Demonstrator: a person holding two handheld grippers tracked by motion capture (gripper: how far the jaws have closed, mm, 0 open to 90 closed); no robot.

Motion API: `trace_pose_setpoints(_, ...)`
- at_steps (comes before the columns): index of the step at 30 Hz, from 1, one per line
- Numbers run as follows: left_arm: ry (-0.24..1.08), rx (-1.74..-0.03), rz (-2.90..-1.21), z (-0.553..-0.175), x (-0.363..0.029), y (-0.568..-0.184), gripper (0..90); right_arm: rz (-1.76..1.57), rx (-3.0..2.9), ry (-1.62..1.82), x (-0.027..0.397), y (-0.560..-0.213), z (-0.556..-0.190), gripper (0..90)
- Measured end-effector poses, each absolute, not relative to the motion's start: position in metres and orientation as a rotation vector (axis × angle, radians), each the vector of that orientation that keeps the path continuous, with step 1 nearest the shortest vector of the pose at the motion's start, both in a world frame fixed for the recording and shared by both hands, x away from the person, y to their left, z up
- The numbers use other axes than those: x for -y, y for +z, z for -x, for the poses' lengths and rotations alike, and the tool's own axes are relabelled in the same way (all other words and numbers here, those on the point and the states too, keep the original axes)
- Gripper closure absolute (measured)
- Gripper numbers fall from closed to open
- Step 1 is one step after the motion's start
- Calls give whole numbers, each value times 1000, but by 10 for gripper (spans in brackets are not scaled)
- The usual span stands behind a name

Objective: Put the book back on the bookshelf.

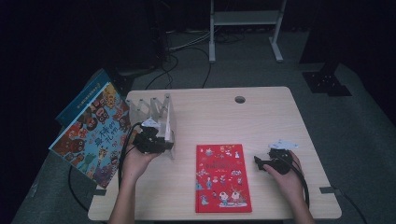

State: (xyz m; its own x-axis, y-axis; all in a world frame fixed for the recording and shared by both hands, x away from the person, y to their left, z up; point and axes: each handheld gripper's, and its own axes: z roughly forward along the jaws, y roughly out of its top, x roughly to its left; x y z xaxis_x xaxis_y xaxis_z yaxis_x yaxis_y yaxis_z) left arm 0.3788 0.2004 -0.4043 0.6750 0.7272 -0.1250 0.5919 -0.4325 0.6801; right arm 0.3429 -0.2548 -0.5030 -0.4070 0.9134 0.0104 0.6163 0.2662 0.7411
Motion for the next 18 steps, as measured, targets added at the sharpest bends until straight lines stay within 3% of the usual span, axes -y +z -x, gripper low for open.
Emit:
trace_pose_setpoints(8, 237, -977, -2170, -374, -209, -400, 569, -1384, -2121, 949, 255, -503, -343, 182)
trace_pose_setpoints(18, 306, -894, -2171, -359, -211, -367, 480, -1391, -2118, 945, 255, -503, -343, 166)
